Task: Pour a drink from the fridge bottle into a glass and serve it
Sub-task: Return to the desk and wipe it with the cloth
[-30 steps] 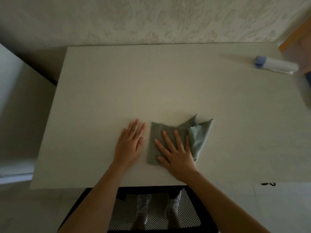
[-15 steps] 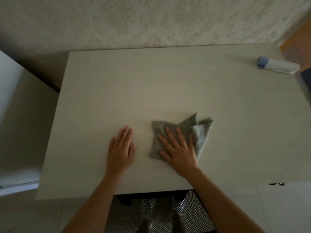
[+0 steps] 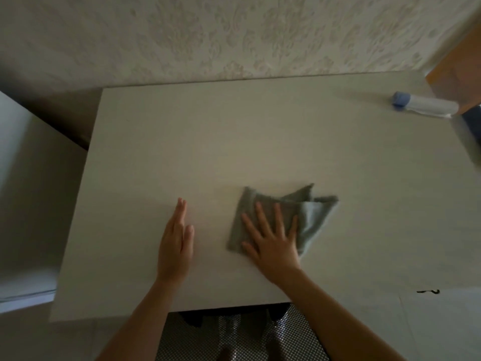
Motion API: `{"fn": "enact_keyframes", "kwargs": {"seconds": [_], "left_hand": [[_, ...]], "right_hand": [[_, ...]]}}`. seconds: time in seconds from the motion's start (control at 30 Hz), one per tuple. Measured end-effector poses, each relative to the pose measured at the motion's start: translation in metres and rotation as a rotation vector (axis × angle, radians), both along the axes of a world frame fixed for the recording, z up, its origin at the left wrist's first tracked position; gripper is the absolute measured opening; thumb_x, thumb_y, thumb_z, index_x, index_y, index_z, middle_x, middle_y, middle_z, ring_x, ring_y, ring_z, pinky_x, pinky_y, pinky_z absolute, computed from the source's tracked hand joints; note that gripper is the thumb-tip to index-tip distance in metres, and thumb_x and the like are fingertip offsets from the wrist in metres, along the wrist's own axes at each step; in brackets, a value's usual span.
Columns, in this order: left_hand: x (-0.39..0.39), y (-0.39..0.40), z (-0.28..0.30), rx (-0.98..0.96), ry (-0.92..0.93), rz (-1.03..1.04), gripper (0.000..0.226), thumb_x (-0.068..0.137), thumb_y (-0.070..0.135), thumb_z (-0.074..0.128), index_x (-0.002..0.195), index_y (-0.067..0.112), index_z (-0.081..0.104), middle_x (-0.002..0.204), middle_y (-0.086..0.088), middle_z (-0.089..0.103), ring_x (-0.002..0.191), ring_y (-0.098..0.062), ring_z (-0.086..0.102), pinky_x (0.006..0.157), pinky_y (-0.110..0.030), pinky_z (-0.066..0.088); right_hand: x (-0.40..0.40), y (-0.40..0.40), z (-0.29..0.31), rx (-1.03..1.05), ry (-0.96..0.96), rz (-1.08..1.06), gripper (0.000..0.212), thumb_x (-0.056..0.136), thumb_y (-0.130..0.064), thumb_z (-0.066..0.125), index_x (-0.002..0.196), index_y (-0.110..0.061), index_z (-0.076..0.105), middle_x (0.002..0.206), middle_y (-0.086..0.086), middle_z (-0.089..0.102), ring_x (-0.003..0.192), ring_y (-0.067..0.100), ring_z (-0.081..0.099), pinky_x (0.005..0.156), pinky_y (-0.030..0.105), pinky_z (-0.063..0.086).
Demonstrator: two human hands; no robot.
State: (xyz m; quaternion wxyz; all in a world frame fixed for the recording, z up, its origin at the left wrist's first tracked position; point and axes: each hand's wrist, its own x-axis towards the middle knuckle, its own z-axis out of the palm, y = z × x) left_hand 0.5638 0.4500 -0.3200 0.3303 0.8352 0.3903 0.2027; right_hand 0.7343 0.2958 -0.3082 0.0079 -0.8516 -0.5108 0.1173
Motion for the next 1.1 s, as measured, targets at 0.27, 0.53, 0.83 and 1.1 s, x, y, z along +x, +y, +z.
{"fn": "enact_keyframes", "kwargs": {"seconds": [0.27,0.53,0.83,1.1], "left_hand": [[0.005,0.001,0.003,-0.102,0.04,0.067,0.059,0.094,0.048,0.026,0.149,0.029,0.012,0.158,0.008,0.012,0.144,-0.006,0.013,0.116,-0.031,0.019],[0.024,-0.016,0.008,0.107,0.402,0.09,0.062,0.092,0.042,0.042,0.145,0.012,0.03,0.156,-0.006,0.023,0.145,-0.025,0.016,0.115,-0.051,0.014],[0.082,-0.05,0.018,0.127,0.465,0.218,0.056,0.08,0.022,0.056,0.128,-0.006,0.047,0.14,-0.029,0.041,0.125,-0.047,0.043,0.096,-0.076,0.021],[0.17,-0.104,0.027,0.159,0.52,-0.028,0.051,0.083,0.03,0.064,0.127,0.004,0.055,0.142,-0.018,0.044,0.128,-0.036,0.044,0.103,-0.07,0.016]], "right_hand": [[-0.071,0.048,-0.005,0.012,-0.02,0.513,0.058,0.089,-0.062,0.026,0.142,-0.038,0.022,0.156,-0.002,0.016,0.142,0.035,0.004,0.103,0.069,0.0],[0.024,-0.017,-0.002,0.012,-0.025,0.138,0.061,0.088,-0.063,0.029,0.143,-0.038,0.023,0.153,-0.007,0.024,0.141,0.024,0.02,0.107,0.061,0.018],[0.159,-0.143,0.003,-0.075,-0.018,-0.299,0.065,0.087,-0.065,0.004,0.143,-0.037,-0.013,0.154,-0.012,-0.013,0.139,0.015,-0.021,0.112,0.042,-0.012],[0.249,-0.229,0.008,-0.076,0.029,-0.491,0.066,0.089,-0.063,0.022,0.143,-0.041,-0.01,0.155,-0.015,-0.008,0.141,0.012,-0.014,0.115,0.045,-0.002]]}}
